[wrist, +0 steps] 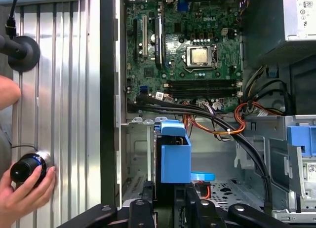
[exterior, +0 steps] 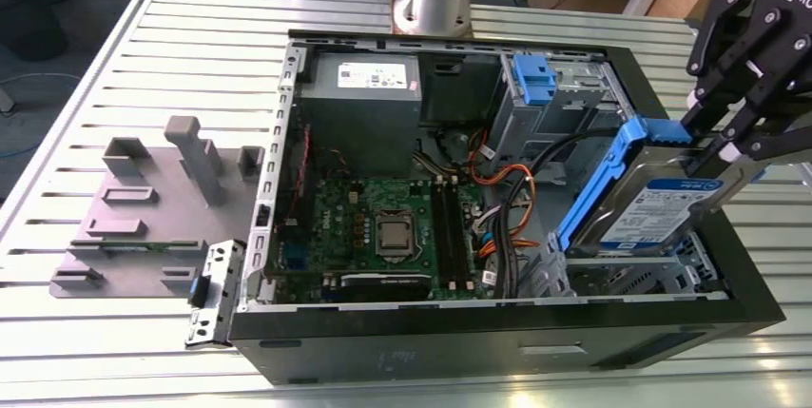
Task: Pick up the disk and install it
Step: 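Insert the disk into the insertion slot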
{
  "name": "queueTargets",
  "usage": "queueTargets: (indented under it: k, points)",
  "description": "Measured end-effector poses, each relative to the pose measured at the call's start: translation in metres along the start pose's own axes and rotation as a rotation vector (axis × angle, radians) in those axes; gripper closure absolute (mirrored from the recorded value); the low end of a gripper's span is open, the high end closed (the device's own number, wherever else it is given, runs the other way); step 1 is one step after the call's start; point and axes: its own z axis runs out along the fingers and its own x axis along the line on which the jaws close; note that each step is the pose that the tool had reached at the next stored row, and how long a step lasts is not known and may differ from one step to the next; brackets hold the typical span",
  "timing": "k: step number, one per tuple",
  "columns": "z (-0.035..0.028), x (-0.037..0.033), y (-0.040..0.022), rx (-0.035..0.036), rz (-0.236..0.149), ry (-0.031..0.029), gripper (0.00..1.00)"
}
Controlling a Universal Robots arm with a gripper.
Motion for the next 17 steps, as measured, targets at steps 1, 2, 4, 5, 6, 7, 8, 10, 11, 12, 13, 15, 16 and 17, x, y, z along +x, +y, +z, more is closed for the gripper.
queueTargets:
  k: [1, 2, 4, 5, 6, 7, 8, 10, 11, 12, 13, 15, 16, 17]
  points:
    - [0.0018, -0.0001, -0.0001, 0.0000, 0.000, 0.0001, 0.65]
    - [0.0036, -0.0001, -0.0002, 0.0000, 0.000, 0.0001, 0.65]
    - [0.0071, -0.0001, -0.0004, 0.0000, 0.000, 0.0002, 0.65]
    - [0.0089, -0.0002, -0.0005, 0.0000, 0.000, 0.0001, 0.65]
    - [0.0108, -0.0002, -0.0006, 0.0000, 0.000, 0.0000, 0.65]
    - [0.0127, -0.0002, -0.0007, 0.0000, 0.000, 0.0000, 0.65]
    - [0.0146, -0.0001, -0.0008, 0.0000, 0.000, 0.0000, 0.65]
    - [0.0181, -0.0002, -0.0010, 0.0000, 0.000, 0.0001, 0.65]
    - [0.0199, -0.0002, -0.0011, 0.0000, 0.000, 0.0000, 0.65]
    - [0.0217, -0.0002, -0.0012, 0.0000, 0.000, 0.0000, 0.65]
    - [0.0236, -0.0002, -0.0013, 0.0000, 0.000, 0.0000, 0.65]
    - [0.0272, -0.0003, -0.0014, -0.0001, 0.000, 0.0000, 0.65]
    - [0.0290, -0.0004, -0.0015, -0.0003, 0.000, 0.0001, 0.65]
    - [0.0308, -0.0005, -0.0016, -0.0005, 0.000, 0.0001, 0.65]
